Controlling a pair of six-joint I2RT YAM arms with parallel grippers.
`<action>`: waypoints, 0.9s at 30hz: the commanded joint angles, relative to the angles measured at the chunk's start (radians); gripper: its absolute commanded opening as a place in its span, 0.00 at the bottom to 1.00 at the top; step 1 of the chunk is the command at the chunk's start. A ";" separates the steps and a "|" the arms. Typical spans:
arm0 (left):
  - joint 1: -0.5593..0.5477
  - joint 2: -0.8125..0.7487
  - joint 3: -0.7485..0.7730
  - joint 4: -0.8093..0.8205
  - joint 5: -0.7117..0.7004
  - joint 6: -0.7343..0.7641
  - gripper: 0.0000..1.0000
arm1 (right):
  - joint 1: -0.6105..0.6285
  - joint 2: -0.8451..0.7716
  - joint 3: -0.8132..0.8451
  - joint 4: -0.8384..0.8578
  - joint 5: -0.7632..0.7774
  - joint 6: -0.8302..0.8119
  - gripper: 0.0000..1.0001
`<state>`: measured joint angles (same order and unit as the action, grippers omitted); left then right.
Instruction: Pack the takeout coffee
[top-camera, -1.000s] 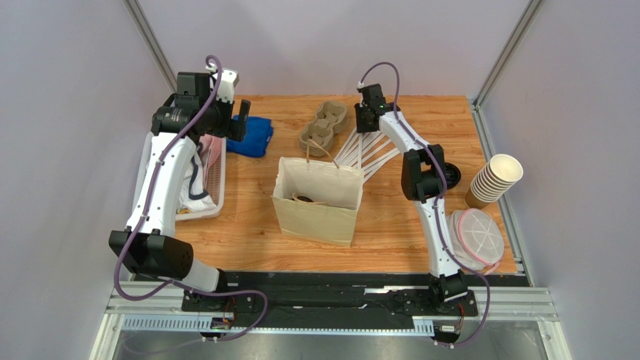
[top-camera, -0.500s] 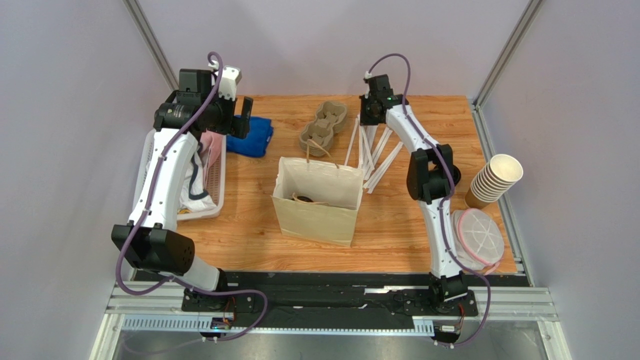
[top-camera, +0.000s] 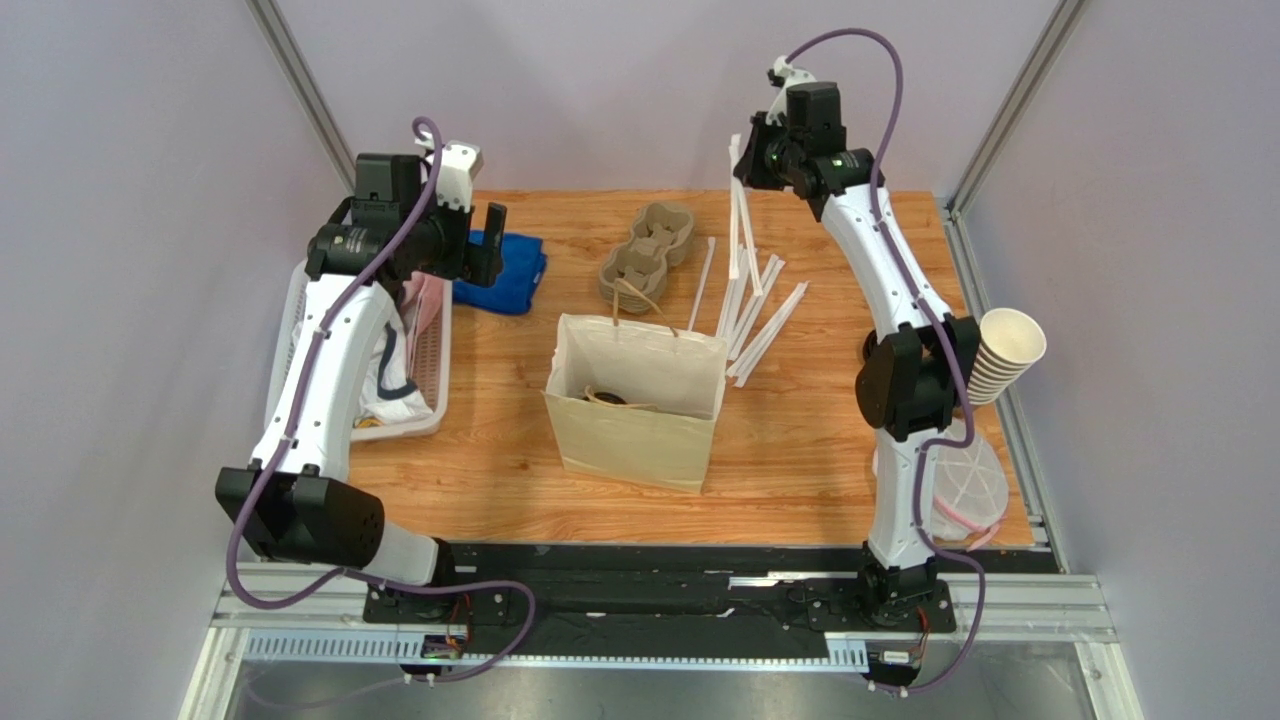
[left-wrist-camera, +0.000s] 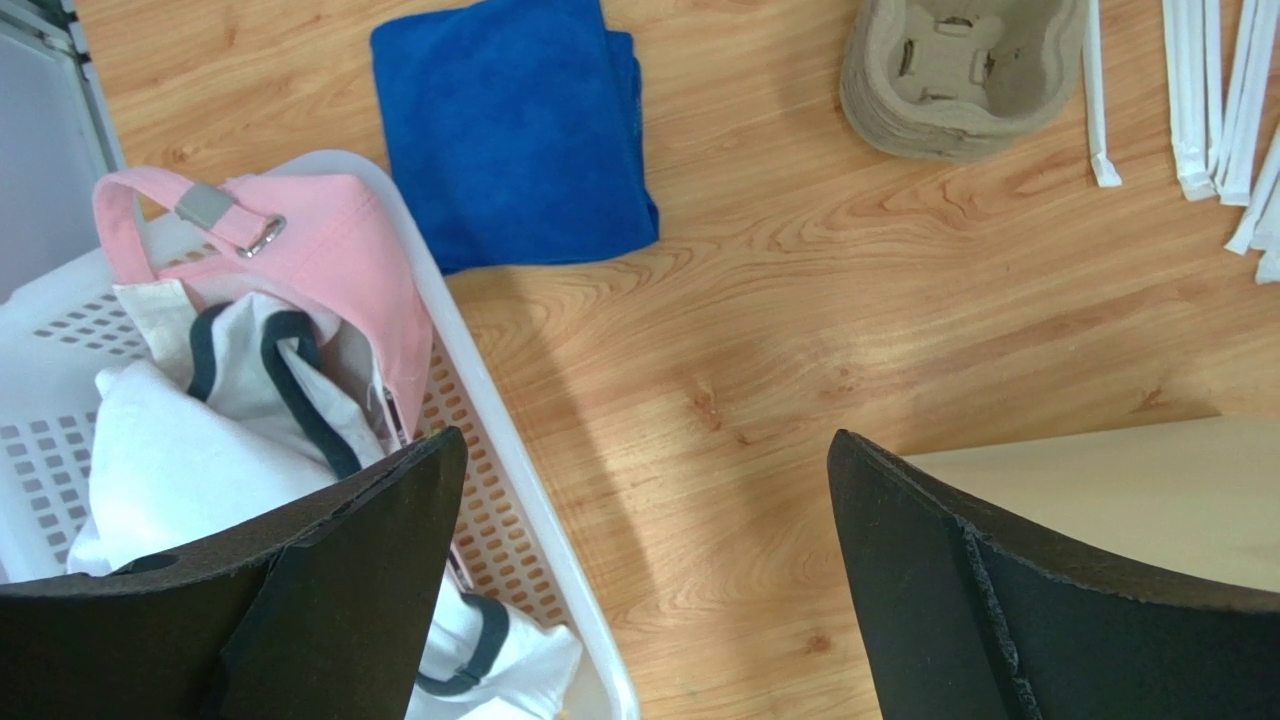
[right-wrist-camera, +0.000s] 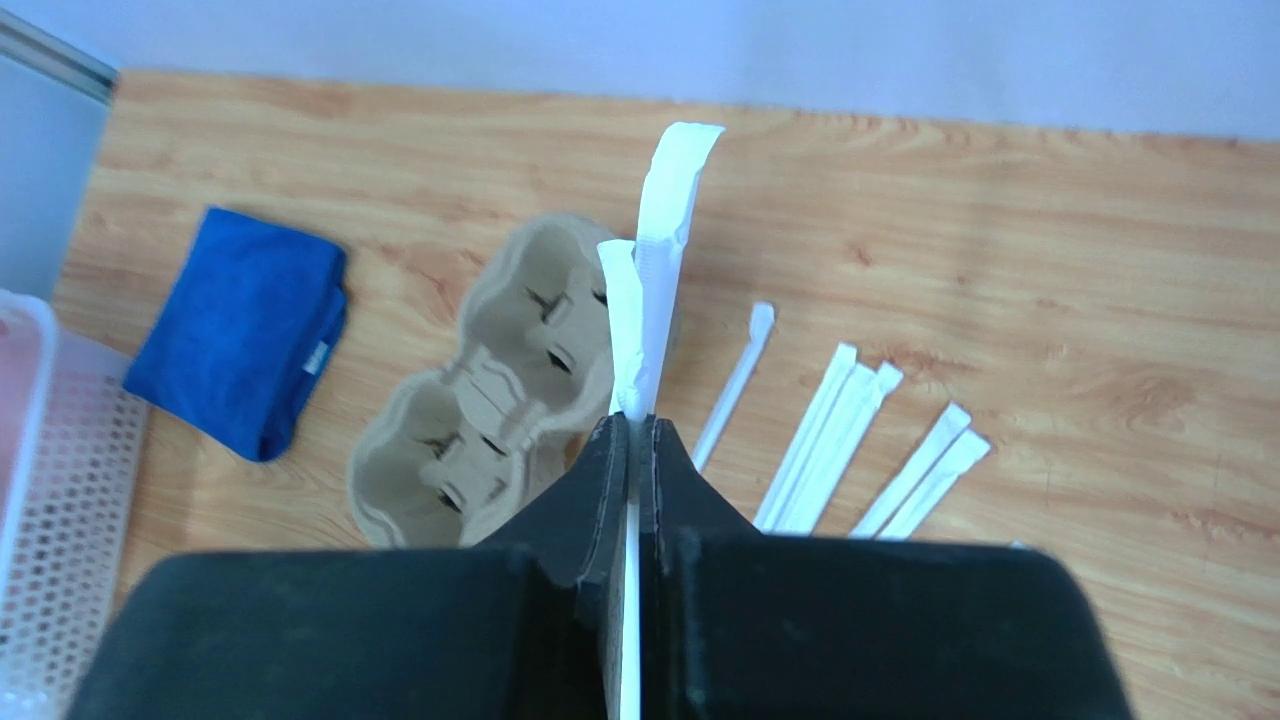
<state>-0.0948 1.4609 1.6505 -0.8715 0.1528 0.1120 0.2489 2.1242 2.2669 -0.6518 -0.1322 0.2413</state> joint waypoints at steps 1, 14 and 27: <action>0.009 -0.073 -0.027 0.046 0.027 -0.021 0.99 | -0.003 0.042 -0.119 -0.006 0.025 -0.066 0.00; 0.010 -0.080 -0.032 -0.006 -0.002 0.032 0.99 | -0.008 0.212 -0.158 0.049 0.080 -0.103 0.00; 0.010 -0.028 0.037 -0.061 -0.015 0.048 0.99 | 0.004 0.252 -0.052 0.044 0.080 -0.002 0.41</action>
<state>-0.0944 1.4166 1.6211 -0.9161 0.1474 0.1375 0.2432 2.3882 2.1330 -0.6502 -0.0605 0.1905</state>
